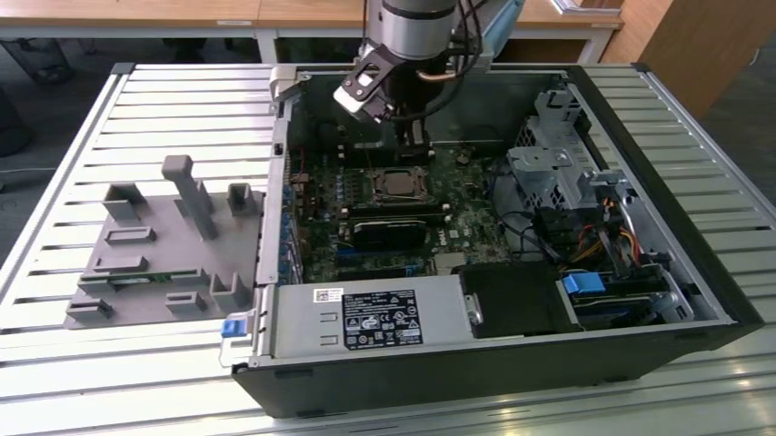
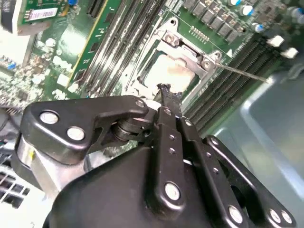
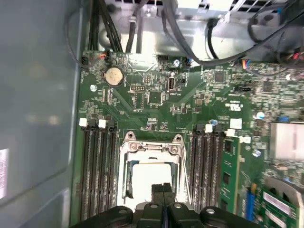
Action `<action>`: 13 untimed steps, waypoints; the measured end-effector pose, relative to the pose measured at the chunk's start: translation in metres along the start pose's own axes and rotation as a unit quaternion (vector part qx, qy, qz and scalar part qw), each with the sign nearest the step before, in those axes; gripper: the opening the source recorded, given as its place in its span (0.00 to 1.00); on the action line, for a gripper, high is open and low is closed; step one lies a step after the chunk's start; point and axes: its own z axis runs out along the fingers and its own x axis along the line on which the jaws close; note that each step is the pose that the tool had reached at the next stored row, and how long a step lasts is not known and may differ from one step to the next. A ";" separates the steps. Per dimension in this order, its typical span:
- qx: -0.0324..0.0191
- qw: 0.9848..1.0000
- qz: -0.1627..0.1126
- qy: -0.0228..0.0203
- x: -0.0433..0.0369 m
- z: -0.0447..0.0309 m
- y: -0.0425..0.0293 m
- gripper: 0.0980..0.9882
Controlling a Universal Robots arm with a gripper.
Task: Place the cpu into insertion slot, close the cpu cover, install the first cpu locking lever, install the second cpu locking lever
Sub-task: 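Install the first cpu locking lever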
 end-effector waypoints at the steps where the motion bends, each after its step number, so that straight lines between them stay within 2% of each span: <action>1: 0.000 1.000 0.000 0.000 0.0000 -0.0044 0.0001 0.01; 4: 0.000 1.000 0.000 0.000 -0.0001 -0.0173 0.0005 0.01; 6: 0.000 1.000 -0.001 0.000 -0.0002 -0.0229 0.0006 0.01; 10: 0.000 1.000 -0.029 0.001 -0.0001 -0.0233 0.0006 0.01; 13: 0.000 0.998 -0.057 0.002 -0.0001 -0.0233 0.0006 0.01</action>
